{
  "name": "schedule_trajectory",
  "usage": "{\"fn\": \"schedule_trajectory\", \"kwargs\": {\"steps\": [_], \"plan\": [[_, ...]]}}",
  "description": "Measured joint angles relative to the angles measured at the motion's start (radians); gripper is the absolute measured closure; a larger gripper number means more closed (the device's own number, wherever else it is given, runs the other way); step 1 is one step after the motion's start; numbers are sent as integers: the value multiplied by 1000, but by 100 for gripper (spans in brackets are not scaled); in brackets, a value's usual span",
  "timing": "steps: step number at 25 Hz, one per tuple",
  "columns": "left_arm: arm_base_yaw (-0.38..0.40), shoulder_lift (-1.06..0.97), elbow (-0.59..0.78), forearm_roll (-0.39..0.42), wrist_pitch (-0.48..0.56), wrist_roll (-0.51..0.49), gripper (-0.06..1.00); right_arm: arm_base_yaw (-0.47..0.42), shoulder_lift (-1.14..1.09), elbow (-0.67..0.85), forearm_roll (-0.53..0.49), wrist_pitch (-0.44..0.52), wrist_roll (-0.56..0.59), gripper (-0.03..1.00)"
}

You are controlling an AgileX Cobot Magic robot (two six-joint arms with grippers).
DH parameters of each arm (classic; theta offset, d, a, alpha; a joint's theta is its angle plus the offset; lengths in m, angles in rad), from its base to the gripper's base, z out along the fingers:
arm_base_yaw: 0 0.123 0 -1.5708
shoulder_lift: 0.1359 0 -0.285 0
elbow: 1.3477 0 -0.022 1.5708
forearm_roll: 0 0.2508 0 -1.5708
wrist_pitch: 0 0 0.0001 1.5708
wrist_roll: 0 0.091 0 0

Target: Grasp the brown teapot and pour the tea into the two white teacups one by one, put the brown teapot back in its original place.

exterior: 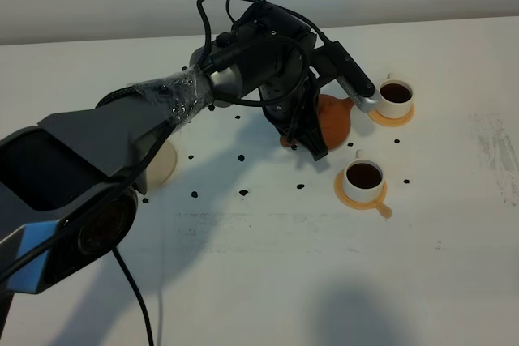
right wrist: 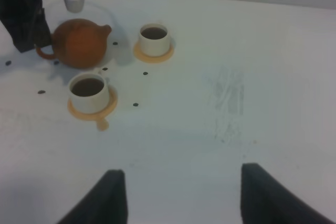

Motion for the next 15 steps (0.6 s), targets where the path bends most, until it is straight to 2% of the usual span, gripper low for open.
{"fn": "schedule_trajectory", "kwargs": {"steps": [6, 15], "plan": [[1, -27, -2, 1, 11, -24, 83, 0, 0, 0, 0, 0, 0, 50], [17, -188, -3, 79, 174, -112, 83, 0, 0, 0, 0, 0, 0, 50]]}}
